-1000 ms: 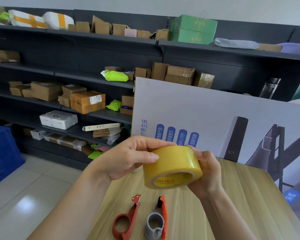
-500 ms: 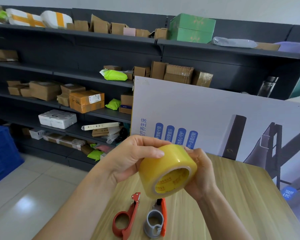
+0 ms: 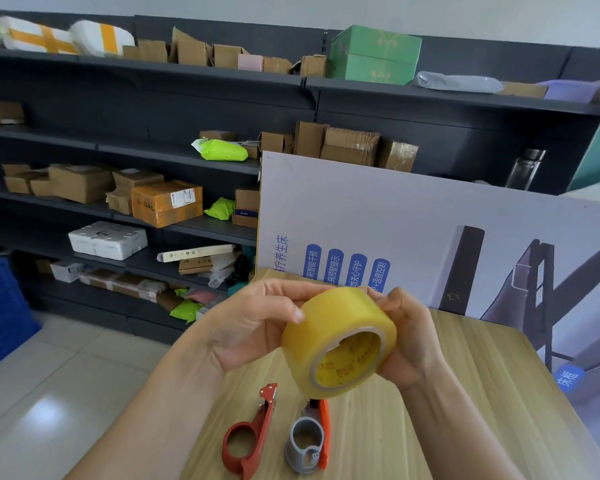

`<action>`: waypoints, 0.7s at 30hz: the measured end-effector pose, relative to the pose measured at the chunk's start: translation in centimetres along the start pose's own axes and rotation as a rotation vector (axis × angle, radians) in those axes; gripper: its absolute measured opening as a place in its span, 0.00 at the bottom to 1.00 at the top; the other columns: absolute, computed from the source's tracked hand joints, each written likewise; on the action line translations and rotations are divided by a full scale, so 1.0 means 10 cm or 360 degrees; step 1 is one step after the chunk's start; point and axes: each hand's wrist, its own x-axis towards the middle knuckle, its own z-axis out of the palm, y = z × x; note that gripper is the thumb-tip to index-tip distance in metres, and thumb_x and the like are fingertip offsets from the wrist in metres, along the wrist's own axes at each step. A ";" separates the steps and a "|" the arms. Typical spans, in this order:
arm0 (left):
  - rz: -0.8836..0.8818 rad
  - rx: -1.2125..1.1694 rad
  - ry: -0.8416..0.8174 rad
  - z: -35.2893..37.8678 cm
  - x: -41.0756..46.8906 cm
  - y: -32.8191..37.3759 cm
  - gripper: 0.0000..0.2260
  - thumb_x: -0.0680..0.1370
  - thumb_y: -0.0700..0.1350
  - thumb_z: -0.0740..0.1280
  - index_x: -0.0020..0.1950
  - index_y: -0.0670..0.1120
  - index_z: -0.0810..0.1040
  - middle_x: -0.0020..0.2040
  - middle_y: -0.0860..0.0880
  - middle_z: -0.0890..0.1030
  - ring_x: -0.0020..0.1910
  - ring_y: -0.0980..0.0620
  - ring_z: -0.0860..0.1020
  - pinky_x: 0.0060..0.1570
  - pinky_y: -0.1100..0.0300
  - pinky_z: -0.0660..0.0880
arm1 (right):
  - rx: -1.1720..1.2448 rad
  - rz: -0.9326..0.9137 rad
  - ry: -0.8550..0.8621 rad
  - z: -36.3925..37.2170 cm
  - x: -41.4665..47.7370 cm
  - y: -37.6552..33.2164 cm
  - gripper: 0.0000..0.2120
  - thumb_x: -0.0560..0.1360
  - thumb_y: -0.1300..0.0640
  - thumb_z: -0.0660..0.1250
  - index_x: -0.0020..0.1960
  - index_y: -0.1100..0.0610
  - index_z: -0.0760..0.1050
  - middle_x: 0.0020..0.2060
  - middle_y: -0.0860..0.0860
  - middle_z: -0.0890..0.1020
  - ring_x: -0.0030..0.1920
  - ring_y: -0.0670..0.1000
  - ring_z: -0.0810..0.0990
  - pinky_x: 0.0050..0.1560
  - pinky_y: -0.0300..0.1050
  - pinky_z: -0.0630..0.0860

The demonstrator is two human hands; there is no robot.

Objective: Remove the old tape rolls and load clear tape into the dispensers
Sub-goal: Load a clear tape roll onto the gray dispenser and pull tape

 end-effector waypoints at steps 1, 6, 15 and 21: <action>0.0011 -0.0062 -0.0041 -0.02 -0.01 -0.01 0.20 0.66 0.36 0.67 0.57 0.42 0.83 0.47 0.45 0.84 0.45 0.50 0.82 0.45 0.57 0.80 | 0.0100 -0.0023 0.0000 -0.01 0.00 0.02 0.24 0.48 0.55 0.77 0.41 0.60 0.75 0.44 0.59 0.76 0.41 0.58 0.74 0.44 0.51 0.72; 0.0029 -0.0200 -0.0170 -0.06 -0.01 -0.03 0.25 0.64 0.34 0.71 0.63 0.38 0.78 0.51 0.42 0.84 0.48 0.47 0.83 0.47 0.54 0.80 | 0.0371 -0.0052 0.0071 -0.03 0.02 0.14 0.31 0.52 0.55 0.74 0.54 0.59 0.73 0.49 0.59 0.76 0.48 0.59 0.76 0.49 0.55 0.74; 0.0032 -0.0137 0.0014 0.05 0.02 -0.01 0.25 0.63 0.36 0.71 0.61 0.39 0.80 0.54 0.40 0.83 0.47 0.47 0.82 0.44 0.54 0.80 | -0.0436 -0.0433 0.0832 0.16 -0.02 0.20 0.15 0.80 0.51 0.59 0.41 0.49 0.82 0.40 0.51 0.86 0.48 0.56 0.83 0.51 0.55 0.78; -0.0016 -0.0216 0.0222 0.19 0.07 0.00 0.22 0.67 0.29 0.67 0.61 0.37 0.78 0.50 0.40 0.83 0.39 0.49 0.83 0.35 0.59 0.80 | -0.0995 -0.0865 0.0870 0.29 -0.03 0.23 0.21 0.77 0.34 0.55 0.55 0.44 0.79 0.52 0.45 0.82 0.57 0.48 0.80 0.62 0.58 0.75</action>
